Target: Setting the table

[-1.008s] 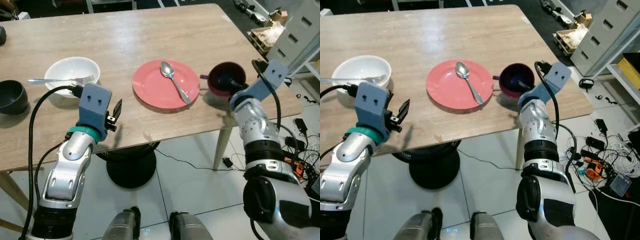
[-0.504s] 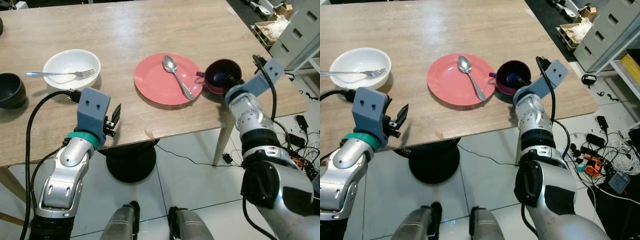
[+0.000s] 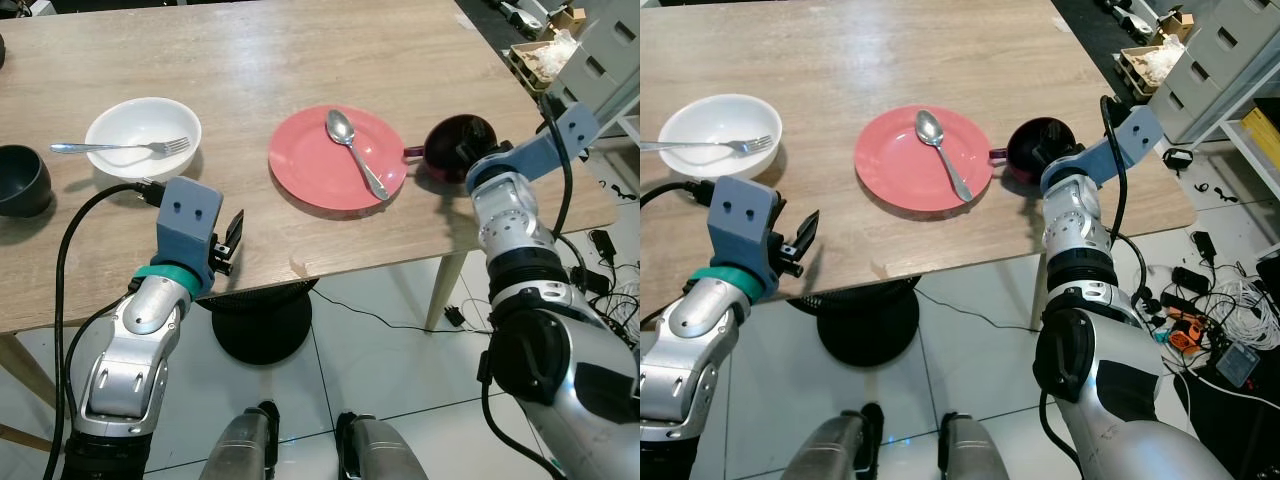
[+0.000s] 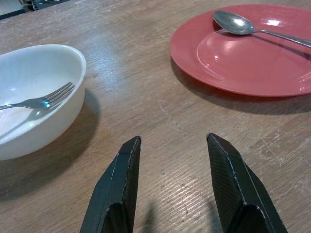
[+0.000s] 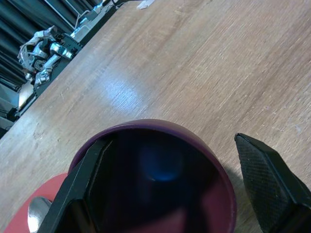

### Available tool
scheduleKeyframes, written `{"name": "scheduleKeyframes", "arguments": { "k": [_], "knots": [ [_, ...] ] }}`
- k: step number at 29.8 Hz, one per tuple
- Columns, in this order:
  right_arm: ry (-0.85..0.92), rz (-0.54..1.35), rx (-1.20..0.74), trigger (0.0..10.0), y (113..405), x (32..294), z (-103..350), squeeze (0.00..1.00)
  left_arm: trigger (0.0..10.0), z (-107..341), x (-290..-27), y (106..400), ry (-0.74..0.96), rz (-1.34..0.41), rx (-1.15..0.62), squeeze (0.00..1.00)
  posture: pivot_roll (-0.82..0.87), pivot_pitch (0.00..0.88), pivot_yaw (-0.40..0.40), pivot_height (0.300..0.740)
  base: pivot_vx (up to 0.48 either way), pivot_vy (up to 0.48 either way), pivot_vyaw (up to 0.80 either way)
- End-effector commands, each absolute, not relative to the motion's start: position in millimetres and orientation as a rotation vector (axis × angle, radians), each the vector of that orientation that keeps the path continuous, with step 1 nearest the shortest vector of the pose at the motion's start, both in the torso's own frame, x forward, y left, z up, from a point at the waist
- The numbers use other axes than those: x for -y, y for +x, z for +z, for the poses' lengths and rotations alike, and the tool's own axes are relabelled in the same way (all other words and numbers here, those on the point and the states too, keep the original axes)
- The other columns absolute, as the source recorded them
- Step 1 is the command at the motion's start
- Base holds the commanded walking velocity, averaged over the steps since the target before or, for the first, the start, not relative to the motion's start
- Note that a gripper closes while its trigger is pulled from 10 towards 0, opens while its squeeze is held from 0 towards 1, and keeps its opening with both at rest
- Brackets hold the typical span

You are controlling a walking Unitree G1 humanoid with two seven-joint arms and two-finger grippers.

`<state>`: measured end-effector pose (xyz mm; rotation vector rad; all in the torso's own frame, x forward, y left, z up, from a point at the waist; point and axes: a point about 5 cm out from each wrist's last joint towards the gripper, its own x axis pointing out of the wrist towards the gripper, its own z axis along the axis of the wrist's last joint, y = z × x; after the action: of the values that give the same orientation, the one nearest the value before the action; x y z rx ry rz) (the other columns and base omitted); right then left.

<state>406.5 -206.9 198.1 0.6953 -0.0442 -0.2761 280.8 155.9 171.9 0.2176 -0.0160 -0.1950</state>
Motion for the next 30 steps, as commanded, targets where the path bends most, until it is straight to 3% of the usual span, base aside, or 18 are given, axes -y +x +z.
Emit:
{"name": "scheduleKeyframes", "arguments": {
  "k": [1,8,10,18,24,30],
  "knots": [
    [0.712,-0.283,0.058,10.0,407.4,208.9,201.2,0.98,10.0,169.1,-152.9,277.6,0.216,-0.204,0.002,0.00,0.02,0.125,0.004,0.740,0.000,0.000,0.00],
    [0.674,-0.239,0.034,10.0,411.4,187.7,200.5,0.98,10.0,169.3,-152.7,278.3,0.216,-0.200,0.004,0.00,0.02,0.117,0.003,0.740,0.000,0.000,0.00],
    [0.613,-0.183,0.022,10.0,415.2,161.1,204.4,0.99,10.0,170.5,-153.3,279.0,0.217,-0.194,0.009,0.00,0.04,0.107,-0.005,0.740,0.000,0.000,0.00],
    [0.489,-0.086,0.032,10.0,419.8,120.9,220.6,0.99,10.0,171.1,-155.0,277.1,0.218,-0.176,0.013,0.00,0.05,0.103,-0.018,0.740,0.000,0.000,0.00],
    [0.478,-0.091,0.043,10.0,420.5,120.0,224.4,1.00,10.0,171.5,-156.0,276.2,0.218,-0.168,0.015,0.00,0.06,0.103,-0.020,0.740,0.000,0.000,0.00],
    [0.466,-0.151,0.090,10.0,421.1,147.7,229.9,0.99,10.0,173.4,-157.7,276.9,0.217,-0.159,0.023,0.00,0.04,0.107,-0.015,0.740,0.000,0.000,0.00]
  ]
}}
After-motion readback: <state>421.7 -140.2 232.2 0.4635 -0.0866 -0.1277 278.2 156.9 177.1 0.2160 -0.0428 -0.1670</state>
